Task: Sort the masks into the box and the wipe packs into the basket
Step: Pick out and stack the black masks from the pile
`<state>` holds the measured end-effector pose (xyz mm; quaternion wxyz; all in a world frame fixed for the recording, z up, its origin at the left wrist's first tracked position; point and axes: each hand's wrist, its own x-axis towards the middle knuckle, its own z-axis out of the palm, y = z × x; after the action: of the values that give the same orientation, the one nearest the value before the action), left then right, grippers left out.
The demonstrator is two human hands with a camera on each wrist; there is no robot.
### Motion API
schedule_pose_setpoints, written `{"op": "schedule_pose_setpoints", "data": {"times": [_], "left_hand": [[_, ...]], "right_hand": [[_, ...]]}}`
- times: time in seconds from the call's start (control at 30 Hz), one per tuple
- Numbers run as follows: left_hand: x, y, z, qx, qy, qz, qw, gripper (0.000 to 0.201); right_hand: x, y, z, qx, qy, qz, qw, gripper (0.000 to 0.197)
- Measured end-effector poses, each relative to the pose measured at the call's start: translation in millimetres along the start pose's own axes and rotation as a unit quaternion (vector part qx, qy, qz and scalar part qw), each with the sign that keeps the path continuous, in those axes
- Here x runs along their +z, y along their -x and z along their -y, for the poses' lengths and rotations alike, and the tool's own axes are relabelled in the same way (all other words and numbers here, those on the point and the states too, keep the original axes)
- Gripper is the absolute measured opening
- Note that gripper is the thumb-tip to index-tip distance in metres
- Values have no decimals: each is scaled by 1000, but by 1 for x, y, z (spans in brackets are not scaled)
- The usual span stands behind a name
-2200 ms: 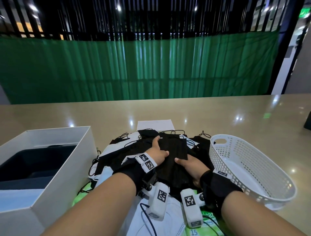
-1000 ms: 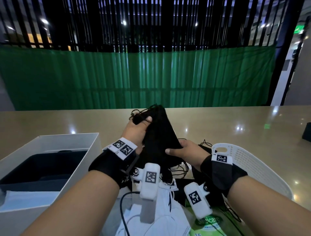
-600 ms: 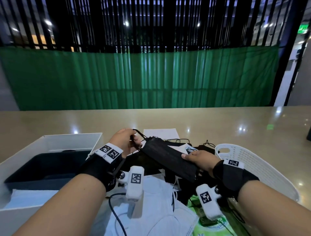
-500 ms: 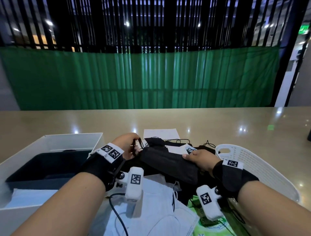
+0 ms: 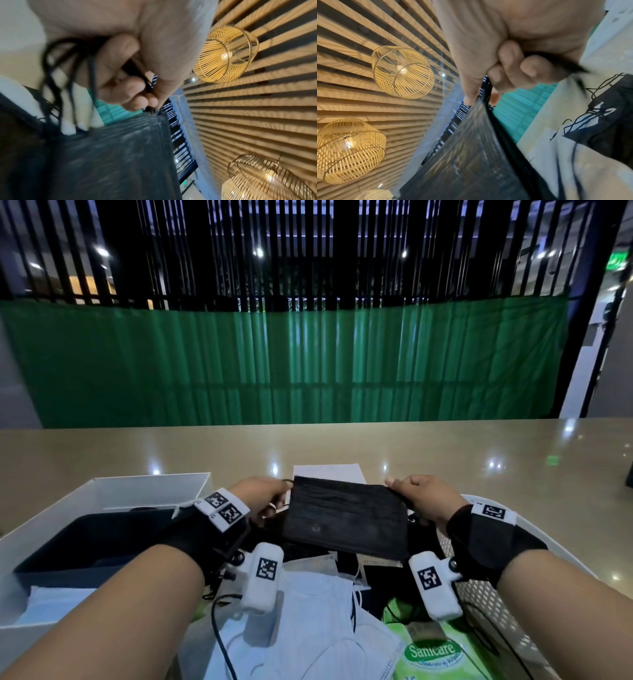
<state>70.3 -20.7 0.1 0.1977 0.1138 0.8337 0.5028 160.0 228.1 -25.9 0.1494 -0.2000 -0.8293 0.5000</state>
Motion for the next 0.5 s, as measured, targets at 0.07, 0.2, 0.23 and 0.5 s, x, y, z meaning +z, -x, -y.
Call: {"op": "schedule_pose_setpoints", "data": {"times": [0.07,0.2,0.23,0.5], "left_hand": [[-14,0,-5,19,117,-25,993,38],[-44,9,-17,53,168,-12,984,36],[-52,12,-20,57,155,-6,986,36],[-160,39,-28,48,85,-110,989,26]], "right_hand": [[-4,1,1,18,-6,7,1000,42],[-7,3,8,40,-82,14,996,47],[-6,5,12,43,-112,20,993,46],[29,14,71,-18,-327,236,915,21]]}}
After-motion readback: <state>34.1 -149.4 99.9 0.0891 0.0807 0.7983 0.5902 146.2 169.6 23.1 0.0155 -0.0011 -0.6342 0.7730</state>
